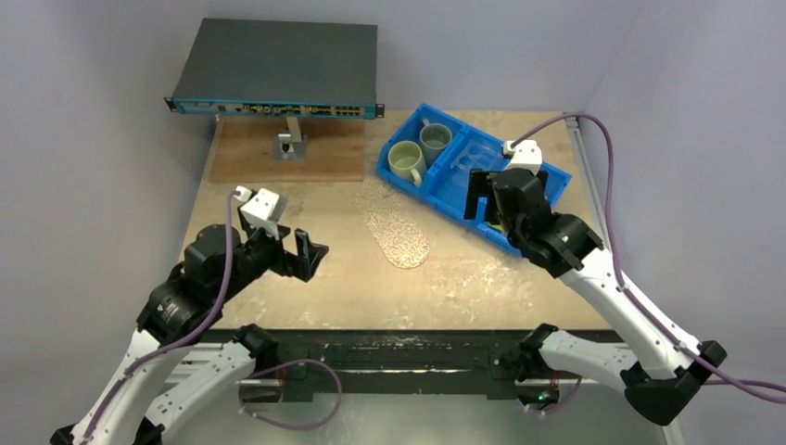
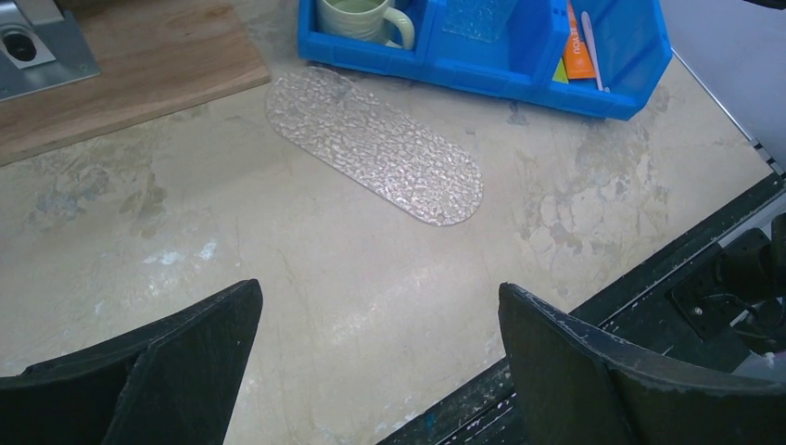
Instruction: Prepare toiletry sets of a toothbrush and toothpaste on the tray
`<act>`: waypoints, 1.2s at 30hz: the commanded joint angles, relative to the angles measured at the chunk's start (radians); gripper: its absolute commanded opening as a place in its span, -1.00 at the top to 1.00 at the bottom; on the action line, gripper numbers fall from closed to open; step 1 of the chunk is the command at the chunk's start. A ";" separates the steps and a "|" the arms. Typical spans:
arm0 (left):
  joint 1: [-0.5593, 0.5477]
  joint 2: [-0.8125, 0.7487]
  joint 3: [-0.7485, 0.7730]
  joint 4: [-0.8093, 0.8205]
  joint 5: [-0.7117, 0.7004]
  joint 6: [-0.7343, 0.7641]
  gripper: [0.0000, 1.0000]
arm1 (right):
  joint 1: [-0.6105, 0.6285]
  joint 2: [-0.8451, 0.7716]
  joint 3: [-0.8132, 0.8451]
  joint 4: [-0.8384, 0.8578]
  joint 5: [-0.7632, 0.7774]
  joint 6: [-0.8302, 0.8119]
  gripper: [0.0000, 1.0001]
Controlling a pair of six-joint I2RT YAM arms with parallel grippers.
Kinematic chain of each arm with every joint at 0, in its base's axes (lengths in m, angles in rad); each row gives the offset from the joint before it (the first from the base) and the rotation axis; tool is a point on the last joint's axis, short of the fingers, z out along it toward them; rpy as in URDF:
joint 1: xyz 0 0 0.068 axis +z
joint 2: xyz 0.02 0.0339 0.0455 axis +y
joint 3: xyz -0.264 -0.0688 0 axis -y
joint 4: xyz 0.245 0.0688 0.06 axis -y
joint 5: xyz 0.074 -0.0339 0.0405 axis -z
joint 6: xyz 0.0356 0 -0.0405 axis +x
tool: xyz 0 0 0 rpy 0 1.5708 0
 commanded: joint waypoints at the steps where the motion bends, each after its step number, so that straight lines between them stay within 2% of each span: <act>1: 0.017 0.002 0.003 0.034 0.023 0.012 -1.00 | -0.009 0.037 0.062 -0.034 0.038 0.030 -0.98; 5: 0.023 -0.014 0.000 0.031 0.023 0.011 -1.00 | -0.045 0.090 0.068 -0.038 -0.003 0.031 -0.96; 11: 0.026 -0.037 -0.001 0.026 0.019 0.014 -1.00 | -0.225 0.117 0.045 0.010 -0.095 0.029 -0.88; 15: 0.030 -0.052 -0.001 0.025 0.014 0.018 -1.00 | -0.246 0.177 0.049 0.037 -0.096 0.058 -0.85; 25: 0.035 -0.078 -0.006 0.022 0.004 0.019 -1.00 | -0.236 0.262 -0.004 0.177 -0.380 0.081 -0.63; 36: 0.039 -0.090 -0.008 0.018 -0.014 0.020 -1.00 | -0.072 0.460 0.051 0.278 -0.406 0.126 -0.61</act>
